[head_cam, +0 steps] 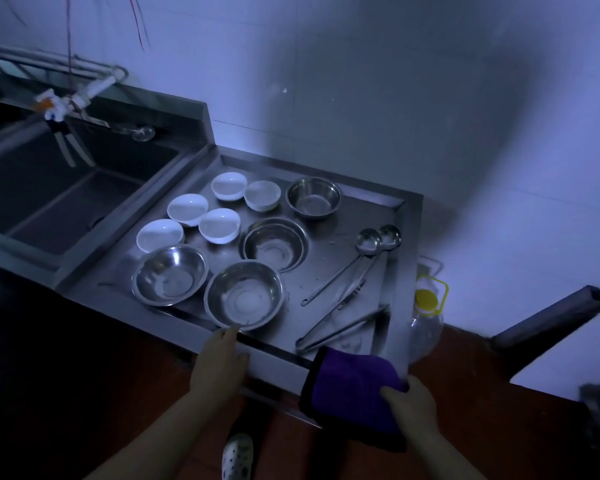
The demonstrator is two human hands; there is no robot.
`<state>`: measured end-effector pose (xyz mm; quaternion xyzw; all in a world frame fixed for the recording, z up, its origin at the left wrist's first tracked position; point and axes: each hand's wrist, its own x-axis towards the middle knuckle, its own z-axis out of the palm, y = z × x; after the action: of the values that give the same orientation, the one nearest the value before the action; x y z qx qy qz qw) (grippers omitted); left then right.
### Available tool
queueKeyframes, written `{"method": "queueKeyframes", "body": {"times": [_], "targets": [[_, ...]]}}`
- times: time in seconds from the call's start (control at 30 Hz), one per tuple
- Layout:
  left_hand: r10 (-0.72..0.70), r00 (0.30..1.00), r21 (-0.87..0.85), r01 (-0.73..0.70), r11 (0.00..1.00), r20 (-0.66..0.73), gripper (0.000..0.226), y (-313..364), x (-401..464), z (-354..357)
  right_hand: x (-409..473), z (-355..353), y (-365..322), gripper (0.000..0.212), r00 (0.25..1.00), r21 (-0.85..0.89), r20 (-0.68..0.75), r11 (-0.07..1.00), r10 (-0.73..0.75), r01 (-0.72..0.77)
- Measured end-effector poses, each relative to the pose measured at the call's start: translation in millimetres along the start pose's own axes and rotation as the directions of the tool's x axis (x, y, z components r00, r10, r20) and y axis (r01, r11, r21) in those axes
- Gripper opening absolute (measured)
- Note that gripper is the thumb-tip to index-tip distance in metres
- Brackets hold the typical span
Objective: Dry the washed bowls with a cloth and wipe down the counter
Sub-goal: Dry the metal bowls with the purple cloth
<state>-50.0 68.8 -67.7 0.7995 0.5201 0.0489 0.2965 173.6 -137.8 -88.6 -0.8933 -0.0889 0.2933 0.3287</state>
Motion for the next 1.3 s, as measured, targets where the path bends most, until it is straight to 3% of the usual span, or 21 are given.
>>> {"method": "queueKeyframes", "body": {"times": [0.1,0.17,0.23,0.3,0.43,0.53,0.67,0.77,0.83,0.9,1.0,1.13,1.3], "targets": [[-0.064,0.998,-0.103,0.062,0.993,-0.018,0.020,-16.6,27.3,-18.0,-5.4,1.8,-35.4,0.024,0.995,0.058,-0.054,0.995,-0.079,0.082],[-0.073,0.997,-0.116,0.072,0.991,-0.006,0.010,-31.1,51.1,-26.3,-6.5,4.9,-63.9,0.018,0.988,0.043,-0.070,0.990,-0.135,0.138],[-0.125,0.992,-0.223,0.127,0.967,0.023,0.022,-42.5,72.7,-33.1,-7.8,8.0,-95.4,0.013,0.981,0.053,-0.081,0.982,-0.175,0.180],[-0.237,0.967,-0.369,0.255,0.894,0.094,0.026,-48.5,94.3,-38.3,-9.2,10.7,-124.2,0.015,0.976,0.112,-0.102,0.973,-0.190,0.201],[-0.390,0.878,-0.511,0.479,0.714,0.277,0.011,-53.1,131.1,-38.6,-5.6,19.8,-164.7,0.022,0.968,0.236,-0.179,0.948,-0.175,0.215],[-0.417,0.813,-0.502,0.580,0.641,0.407,0.007,-55.4,146.5,-36.9,-1.2,25.5,-183.7,0.028,0.961,0.373,-0.246,0.903,-0.128,0.215],[-0.385,0.748,-0.584,0.663,0.470,0.540,0.016,-48.4,157.4,-37.6,4.5,30.7,-201.1,0.028,0.958,0.515,-0.283,0.833,-0.054,0.200],[-0.255,0.861,-0.599,0.492,0.632,0.439,0.013,-33.6,163.1,-49.4,5.7,28.4,-209.9,0.026,0.949,0.517,-0.310,0.828,-0.056,0.218],[-0.084,0.955,-0.553,0.235,0.799,0.284,0.015,-23.1,167.9,-63.0,4.6,24.6,-215.1,0.026,0.934,0.512,-0.352,0.823,-0.060,0.246],[0.064,0.979,-0.471,0.035,0.881,0.192,0.015,-12.2,172.3,-76.2,1.9,19.7,-219.0,0.026,0.922,0.488,-0.382,0.833,-0.066,0.262],[0.235,0.966,-0.347,-0.186,0.919,0.105,0.024,4.4,176.5,-92.0,-5.3,10.6,-222.0,0.026,0.897,0.457,-0.436,0.840,-0.075,0.293],[0.456,0.890,-0.214,-0.443,0.871,0.013,0.044,18.7,179.2,-106.9,-15.7,3.9,-220.5,0.027,0.884,0.499,-0.463,0.809,-0.054,0.311],[0.553,0.833,-0.130,-0.549,0.825,-0.013,0.048,29.9,181.1,-114.0,-23.3,-0.3,-219.4,0.028,0.878,0.495,-0.472,0.801,-0.078,0.337]]}}
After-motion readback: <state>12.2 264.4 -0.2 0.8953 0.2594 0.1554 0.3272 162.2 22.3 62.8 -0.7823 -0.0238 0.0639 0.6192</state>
